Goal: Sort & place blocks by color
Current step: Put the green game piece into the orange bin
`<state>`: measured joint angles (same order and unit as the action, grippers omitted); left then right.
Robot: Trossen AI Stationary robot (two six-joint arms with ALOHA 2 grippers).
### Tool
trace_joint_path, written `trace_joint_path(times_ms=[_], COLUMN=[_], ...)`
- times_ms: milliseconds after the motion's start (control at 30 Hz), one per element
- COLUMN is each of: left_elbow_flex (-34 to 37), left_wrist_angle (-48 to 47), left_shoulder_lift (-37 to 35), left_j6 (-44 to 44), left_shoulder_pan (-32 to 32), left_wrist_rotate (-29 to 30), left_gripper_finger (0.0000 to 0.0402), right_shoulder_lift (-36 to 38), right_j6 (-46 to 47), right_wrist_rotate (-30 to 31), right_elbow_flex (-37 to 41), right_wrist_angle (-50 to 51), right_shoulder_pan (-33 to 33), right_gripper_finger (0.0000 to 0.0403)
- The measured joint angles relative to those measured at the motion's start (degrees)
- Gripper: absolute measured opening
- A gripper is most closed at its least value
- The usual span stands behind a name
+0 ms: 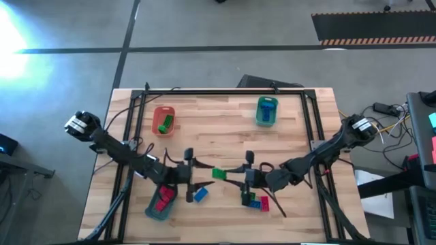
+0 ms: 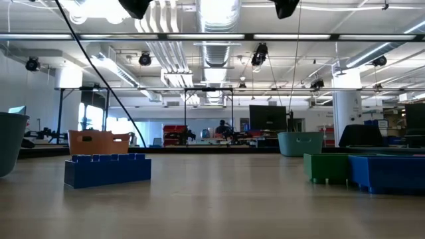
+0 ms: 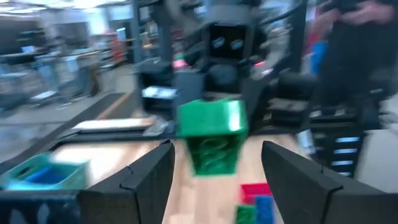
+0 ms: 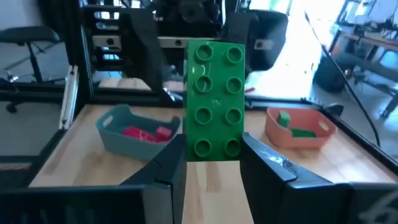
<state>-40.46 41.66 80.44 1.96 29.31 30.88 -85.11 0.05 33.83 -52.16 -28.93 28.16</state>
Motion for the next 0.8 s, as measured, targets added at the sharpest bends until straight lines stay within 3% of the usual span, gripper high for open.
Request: trace_joint_path(times_ms=[167,433,667,800], left_elbow_flex=[-0.11,-0.36,-0.51,-0.48], left_wrist_angle=[3.82,12.7,13.95,13.9], left_shoulder_lift=[0.72,3.94,4.5,4.5], left_j6=[0.06,2.57,4.51,4.48], left_shoulder_pan=[-1.91,-3.45,-3.83,-4.12], left_wrist_rotate=[-2.59,-6.67,-6.73,-6.59], left_gripper_finger=[0.0224,0.0218,0.013,0.0126], right_shoulder_lift=[-0.17,-0.16,-0.16,-0.16], right_j6=[-3.67,-5.43,-5.75,-6.16], right_wrist_rotate=[-3.57,-4.11,-3.25,-1.23], right_elbow_flex=[0.26,-0.27,-0.21,-0.2], right_wrist_angle=[-3.58,-3.4,-2.92,-2.74], right_shoulder_pan=[-0.43,-0.43,-0.52,-0.5], right_gripper_finger=[0.0107,0.0107,0.0109,0.0132])
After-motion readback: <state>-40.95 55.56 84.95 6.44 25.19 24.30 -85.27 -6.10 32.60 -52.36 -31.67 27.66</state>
